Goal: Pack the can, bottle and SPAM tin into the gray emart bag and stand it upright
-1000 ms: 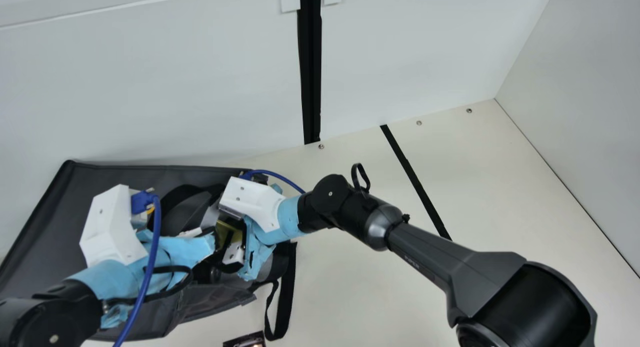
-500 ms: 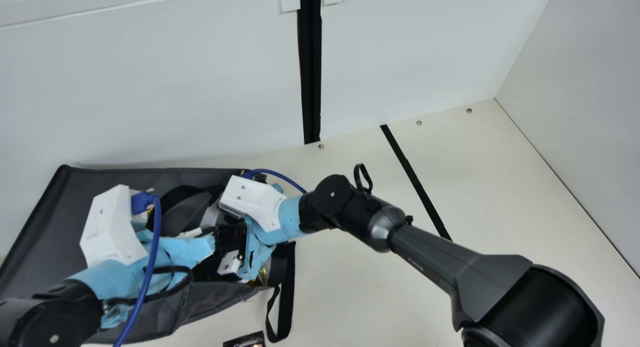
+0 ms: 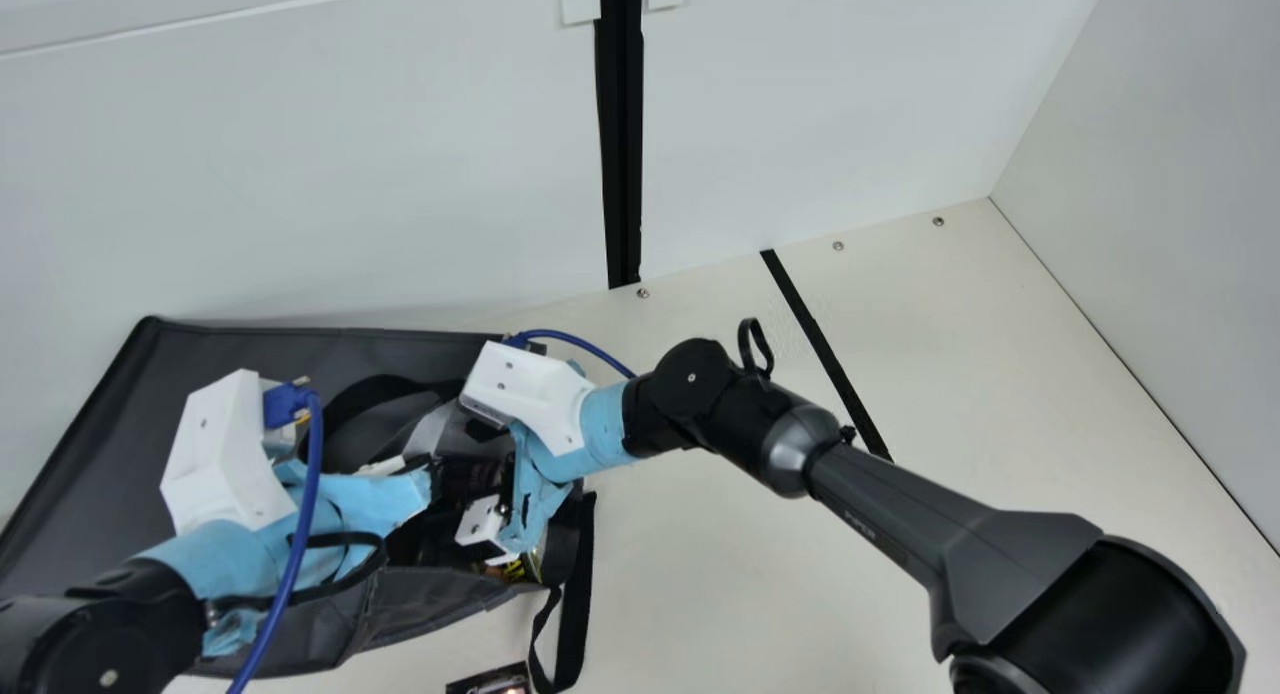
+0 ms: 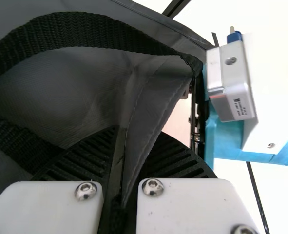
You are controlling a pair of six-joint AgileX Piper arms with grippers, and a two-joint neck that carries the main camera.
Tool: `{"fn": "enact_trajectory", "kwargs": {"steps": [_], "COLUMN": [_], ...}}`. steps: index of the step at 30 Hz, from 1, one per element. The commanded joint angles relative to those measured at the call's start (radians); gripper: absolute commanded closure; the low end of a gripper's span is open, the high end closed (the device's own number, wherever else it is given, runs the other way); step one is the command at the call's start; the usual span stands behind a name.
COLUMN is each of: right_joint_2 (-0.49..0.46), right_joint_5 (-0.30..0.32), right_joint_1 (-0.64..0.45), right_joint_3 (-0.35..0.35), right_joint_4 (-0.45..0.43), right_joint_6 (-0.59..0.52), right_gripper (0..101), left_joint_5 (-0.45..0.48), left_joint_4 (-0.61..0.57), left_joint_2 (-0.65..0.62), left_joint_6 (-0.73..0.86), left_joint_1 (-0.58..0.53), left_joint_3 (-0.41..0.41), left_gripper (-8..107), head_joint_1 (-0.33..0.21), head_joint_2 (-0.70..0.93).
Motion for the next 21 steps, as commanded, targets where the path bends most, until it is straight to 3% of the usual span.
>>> {"fn": "enact_trajectory", "kwargs": {"steps": [1,21], "right_joint_2": [-0.006,-0.080], "right_joint_5": [0.004,0.113], "right_joint_1": [-0.010,-0.128], "right_joint_3": [0.004,0.050], "right_joint_4": [0.000,0.006], "right_joint_6": [-0.005,-0.066], "right_gripper": [6,6], "left_joint_5": [0.000,0.000], "left_joint_4": [0.000,0.000], "left_joint_2": [0.000,0.000], "left_joint_6": [0.000,0.000], "left_joint_1": [0.000,0.000], "left_joint_3": [0.000,0.000], "left_gripper": [107,107], "head_joint_1": [-0.023,-0.023], "head_joint_2": [-0.001,-0.001]}}
